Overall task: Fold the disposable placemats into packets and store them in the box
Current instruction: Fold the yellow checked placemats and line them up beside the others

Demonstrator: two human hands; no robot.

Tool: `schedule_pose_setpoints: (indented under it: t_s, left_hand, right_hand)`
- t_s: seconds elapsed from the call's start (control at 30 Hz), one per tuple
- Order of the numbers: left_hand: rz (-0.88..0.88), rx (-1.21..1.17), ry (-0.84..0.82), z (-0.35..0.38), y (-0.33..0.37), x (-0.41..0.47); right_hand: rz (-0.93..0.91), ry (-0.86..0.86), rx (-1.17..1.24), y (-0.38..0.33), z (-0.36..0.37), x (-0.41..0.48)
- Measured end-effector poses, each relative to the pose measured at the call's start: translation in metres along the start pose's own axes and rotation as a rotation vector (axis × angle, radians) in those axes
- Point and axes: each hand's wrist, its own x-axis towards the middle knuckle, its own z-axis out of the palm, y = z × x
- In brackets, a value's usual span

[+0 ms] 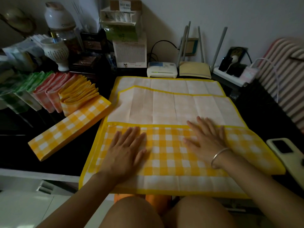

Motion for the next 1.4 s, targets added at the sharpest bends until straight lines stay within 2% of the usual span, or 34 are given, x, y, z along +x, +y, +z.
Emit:
schedule_pose_setpoints:
  t_s: [0.37,0.57,0.7,0.77,0.93,1.17,1.4]
  left_hand:
    - [0.026,-0.044,0.007,0.002,0.004,-0.001]
    - [0.025,-0.049,-0.015,-0.005,0.014,0.004]
    - [-0.043,0.068,-0.134,-0.026,0.023,0.019]
    - [-0.053,0.109,-0.215,-0.037,0.025,0.029]
    - [-0.053,0.192,-0.326,-0.045,0.032,0.042]
    - [-0.04,0.211,-0.314,-0.045,0.031,0.044]
    - [-0.042,0.2,-0.303,-0.045,0.032,0.042]
  right_hand:
    - [0.002,0.019,-0.125,0.01,0.025,-0.015]
    - [0.044,0.025,-0.067,0.013,0.016,-0.018]
    - [0.051,0.22,0.037,0.006,0.002,0.007]
    - [-0.001,0.249,0.05,0.004,-0.007,0.033]
    - [-0.108,0.093,0.002,-0.014,-0.025,0.109]
    - [-0.033,-0.054,-0.127,-0.018,-0.035,0.166]
    - [-0.092,0.227,-0.36,-0.009,-0.049,0.168]
